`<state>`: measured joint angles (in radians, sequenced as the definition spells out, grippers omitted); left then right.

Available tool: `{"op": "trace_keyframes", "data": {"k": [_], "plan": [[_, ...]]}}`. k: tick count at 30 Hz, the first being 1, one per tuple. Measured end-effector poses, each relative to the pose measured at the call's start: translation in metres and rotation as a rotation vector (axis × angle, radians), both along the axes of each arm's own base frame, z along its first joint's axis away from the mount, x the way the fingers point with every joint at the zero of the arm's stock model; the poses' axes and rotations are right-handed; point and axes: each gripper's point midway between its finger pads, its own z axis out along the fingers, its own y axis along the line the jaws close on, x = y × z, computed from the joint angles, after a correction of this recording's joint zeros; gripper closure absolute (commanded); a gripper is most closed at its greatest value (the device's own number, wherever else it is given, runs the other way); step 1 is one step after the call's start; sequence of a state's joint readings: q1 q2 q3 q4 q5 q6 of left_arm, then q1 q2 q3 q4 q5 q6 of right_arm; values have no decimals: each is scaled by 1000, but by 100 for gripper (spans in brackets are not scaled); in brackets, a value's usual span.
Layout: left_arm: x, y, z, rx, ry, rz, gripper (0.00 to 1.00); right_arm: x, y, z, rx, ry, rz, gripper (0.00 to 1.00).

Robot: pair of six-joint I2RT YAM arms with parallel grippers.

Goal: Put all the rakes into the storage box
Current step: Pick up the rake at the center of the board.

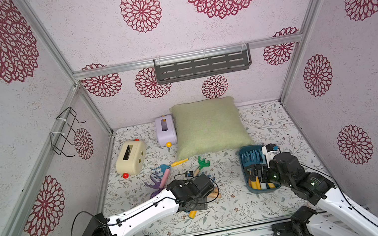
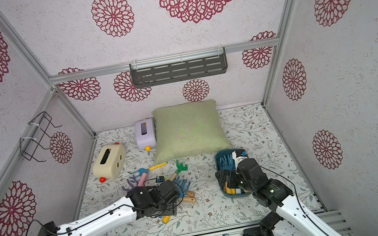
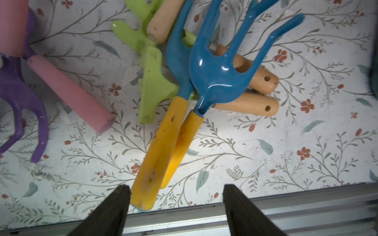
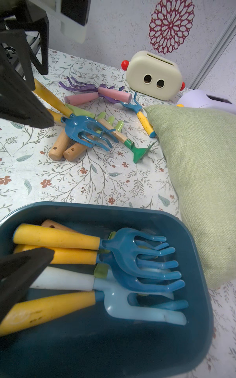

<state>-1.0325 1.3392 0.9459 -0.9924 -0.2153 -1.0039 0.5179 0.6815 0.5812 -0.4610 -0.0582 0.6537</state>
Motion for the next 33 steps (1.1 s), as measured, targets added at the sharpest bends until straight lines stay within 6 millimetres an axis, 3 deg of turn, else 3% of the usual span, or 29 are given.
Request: {"op": "trace_keyframes", "data": {"k": [6, 14, 21, 23, 28, 33], "plan": [[-1, 12, -10, -13, 44, 35, 35, 0, 1, -1, 3, 0, 3, 2], [0, 6, -26, -20, 101, 16, 48, 1, 2, 1, 8, -6, 4, 2], [3, 1, -45, 11, 146, -4, 53, 1, 2, 1, 7, -6, 6, 2], [3, 1, -50, 24, 154, -10, 61, 1, 2, 1, 5, -7, 7, 2], [8, -7, -46, 16, 151, -29, 78, 1, 2, 1, 4, -12, 9, 2], [15, -13, -27, 21, 117, -40, 82, 0, -1, 3, 0, -19, 0, 1]]}}
